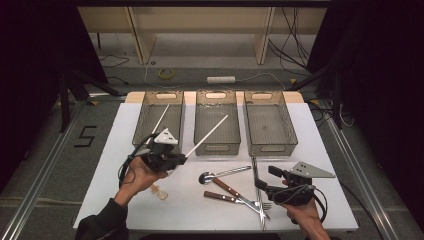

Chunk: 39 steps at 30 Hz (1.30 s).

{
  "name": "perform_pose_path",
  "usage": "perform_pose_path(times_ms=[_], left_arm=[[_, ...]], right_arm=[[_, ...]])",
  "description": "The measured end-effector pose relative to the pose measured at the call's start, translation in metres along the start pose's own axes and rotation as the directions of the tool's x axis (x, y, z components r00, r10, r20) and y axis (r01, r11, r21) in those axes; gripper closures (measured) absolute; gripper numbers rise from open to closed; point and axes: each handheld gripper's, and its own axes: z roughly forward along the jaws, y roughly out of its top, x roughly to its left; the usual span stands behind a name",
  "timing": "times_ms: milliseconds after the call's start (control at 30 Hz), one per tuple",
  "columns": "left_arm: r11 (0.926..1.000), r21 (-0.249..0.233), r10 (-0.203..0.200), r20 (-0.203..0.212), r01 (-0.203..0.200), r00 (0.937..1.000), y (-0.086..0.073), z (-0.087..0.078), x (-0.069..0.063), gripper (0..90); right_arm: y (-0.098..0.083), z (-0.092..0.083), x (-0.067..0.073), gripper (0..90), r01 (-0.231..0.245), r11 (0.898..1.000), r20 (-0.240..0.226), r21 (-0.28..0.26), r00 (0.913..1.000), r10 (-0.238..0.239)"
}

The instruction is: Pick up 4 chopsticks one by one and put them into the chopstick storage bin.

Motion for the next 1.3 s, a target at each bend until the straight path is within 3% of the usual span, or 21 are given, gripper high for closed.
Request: perform_pose_path(times_ms=[200,400,533,900,1100,1300], left_arm=[[0.9978,-0.04,-0.054,-0.044,0.052,0.9976,0.002,-0.009,0.021,83.7],[0.995,-0.064,-0.081,-0.079,0.076,0.9936,0.004,-0.014,0.034,83.7],[0.9917,-0.073,-0.114,-0.117,0.105,0.9866,0.005,-0.017,0.049,83.7],[0.9839,-0.091,-0.167,-0.161,0.154,0.9727,0.01,-0.017,0.076,83.7],[0.9754,-0.101,-0.212,-0.186,0.196,0.9594,0.013,-0.01,0.097,83.7],[0.9698,-0.105,-0.238,-0.207,0.22,0.949,0.013,-0.006,0.109,83.7]], right_arm=[[0.0,0.001,0.0,27.8,0.0,1.0,-0.005,0.006,1.0,0.0],[-0.001,0.001,0.0,27.8,0.0,1.0,-0.004,0.006,1.0,0.0],[-0.001,0.001,0.0,27.8,-0.001,1.0,-0.005,0.008,1.0,0.001],[-0.001,0.002,-0.001,27.8,-0.009,1.0,-0.006,0.011,0.9999,0.009],[-0.001,0.002,-0.001,27.8,-0.012,1.0,-0.008,0.009,0.9999,0.012],[-0.001,0.002,-0.002,27.8,-0.017,1.0,-0.01,0.012,0.9998,0.017]])
